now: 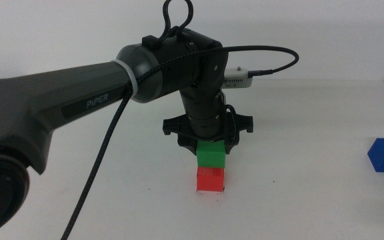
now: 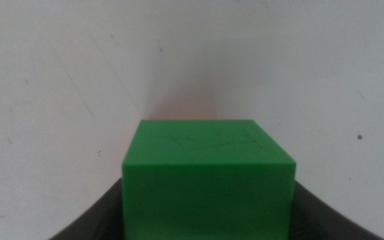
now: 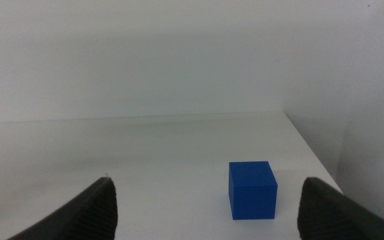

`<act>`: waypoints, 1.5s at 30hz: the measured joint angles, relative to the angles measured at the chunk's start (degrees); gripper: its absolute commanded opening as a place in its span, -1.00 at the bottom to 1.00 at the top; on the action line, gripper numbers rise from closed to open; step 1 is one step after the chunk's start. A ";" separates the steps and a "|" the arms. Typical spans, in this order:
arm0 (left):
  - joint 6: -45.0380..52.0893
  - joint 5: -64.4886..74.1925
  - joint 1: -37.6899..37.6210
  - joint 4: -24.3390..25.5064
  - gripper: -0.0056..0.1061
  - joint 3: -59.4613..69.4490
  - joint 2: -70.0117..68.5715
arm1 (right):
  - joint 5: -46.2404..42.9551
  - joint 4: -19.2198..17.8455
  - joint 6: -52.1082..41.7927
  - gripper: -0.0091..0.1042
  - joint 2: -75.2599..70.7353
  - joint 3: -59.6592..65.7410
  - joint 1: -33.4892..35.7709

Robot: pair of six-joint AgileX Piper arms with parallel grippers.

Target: Stack red cubes first, then green, then blue cubes in a specific spot.

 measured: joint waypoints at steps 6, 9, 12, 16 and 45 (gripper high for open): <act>0.00 0.47 0.00 -0.28 -0.90 0.00 0.82 | 0.00 0.00 0.00 0.80 0.00 0.00 0.00; 0.12 0.62 0.00 -0.89 -0.90 -0.21 1.51 | 0.00 0.00 0.00 0.80 0.00 0.00 0.00; 0.22 0.86 0.00 -1.12 -0.90 -0.41 1.68 | 0.00 0.00 0.00 0.80 0.00 0.00 0.00; 0.22 1.06 0.00 -1.12 -0.64 -0.70 1.82 | 0.00 0.00 0.00 0.80 0.00 0.00 0.00; 44.28 4.76 2.40 -13.70 0.77 13.06 -55.03 | 0.00 0.00 0.23 0.80 0.00 0.00 0.00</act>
